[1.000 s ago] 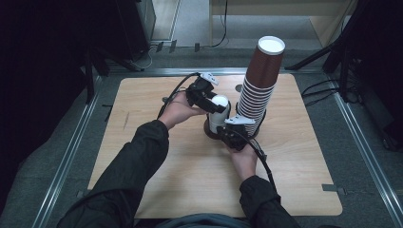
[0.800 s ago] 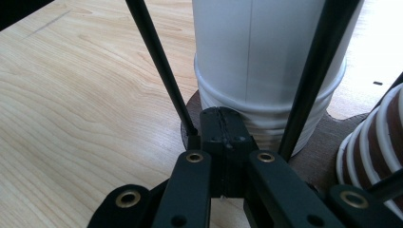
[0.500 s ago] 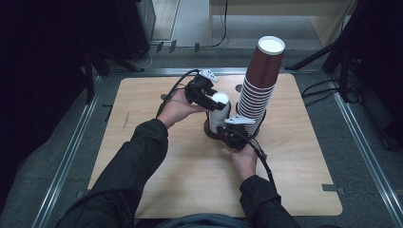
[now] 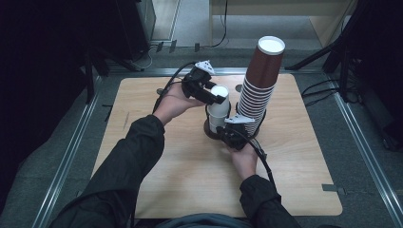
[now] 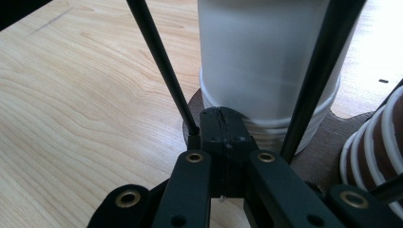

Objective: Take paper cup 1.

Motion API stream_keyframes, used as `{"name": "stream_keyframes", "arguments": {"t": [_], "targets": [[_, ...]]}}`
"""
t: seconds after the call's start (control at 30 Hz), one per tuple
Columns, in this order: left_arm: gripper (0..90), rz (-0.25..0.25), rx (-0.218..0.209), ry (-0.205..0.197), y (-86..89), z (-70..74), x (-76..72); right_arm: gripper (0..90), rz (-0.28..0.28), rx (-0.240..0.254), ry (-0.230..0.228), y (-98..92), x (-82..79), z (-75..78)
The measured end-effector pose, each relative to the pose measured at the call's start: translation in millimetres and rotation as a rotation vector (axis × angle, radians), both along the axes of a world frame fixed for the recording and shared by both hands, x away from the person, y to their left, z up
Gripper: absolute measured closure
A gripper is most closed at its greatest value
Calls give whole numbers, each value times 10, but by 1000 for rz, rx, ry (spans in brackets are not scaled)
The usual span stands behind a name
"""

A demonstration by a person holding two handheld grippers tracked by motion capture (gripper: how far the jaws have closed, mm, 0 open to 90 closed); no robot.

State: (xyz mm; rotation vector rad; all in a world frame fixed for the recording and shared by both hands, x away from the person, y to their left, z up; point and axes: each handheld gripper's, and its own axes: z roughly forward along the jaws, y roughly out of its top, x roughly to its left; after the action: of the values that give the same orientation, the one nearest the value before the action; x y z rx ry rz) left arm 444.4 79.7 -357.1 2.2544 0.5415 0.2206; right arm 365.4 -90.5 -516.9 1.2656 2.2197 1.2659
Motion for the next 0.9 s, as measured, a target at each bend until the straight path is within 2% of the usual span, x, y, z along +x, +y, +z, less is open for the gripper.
{"name": "stream_keyframes", "arguments": {"t": [0.1,0.13,0.27,0.4,0.57,0.63,0.73,0.83,0.9], "targets": [[353,1,3,-14,11,77,-13,893,4,-4,2,1,0,0],[353,-1,2,-30,18,147,-35,893,6,-5,6,0,-1,-1],[353,-4,1,-53,38,289,-72,892,12,-11,6,-3,1,1],[353,-7,1,-65,54,403,-121,889,15,-16,13,1,-2,-2],[353,-19,10,-62,99,475,-197,883,45,-29,17,-4,-31,20],[353,-29,11,-63,130,499,-237,883,61,-46,16,-30,-54,53],[353,-45,5,-71,183,555,-315,882,78,-45,20,-101,-91,118],[353,-51,6,-70,238,588,-381,845,110,-45,22,-164,-117,179],[353,-51,7,-71,280,586,-419,842,135,-65,15,-195,-140,223]]}}
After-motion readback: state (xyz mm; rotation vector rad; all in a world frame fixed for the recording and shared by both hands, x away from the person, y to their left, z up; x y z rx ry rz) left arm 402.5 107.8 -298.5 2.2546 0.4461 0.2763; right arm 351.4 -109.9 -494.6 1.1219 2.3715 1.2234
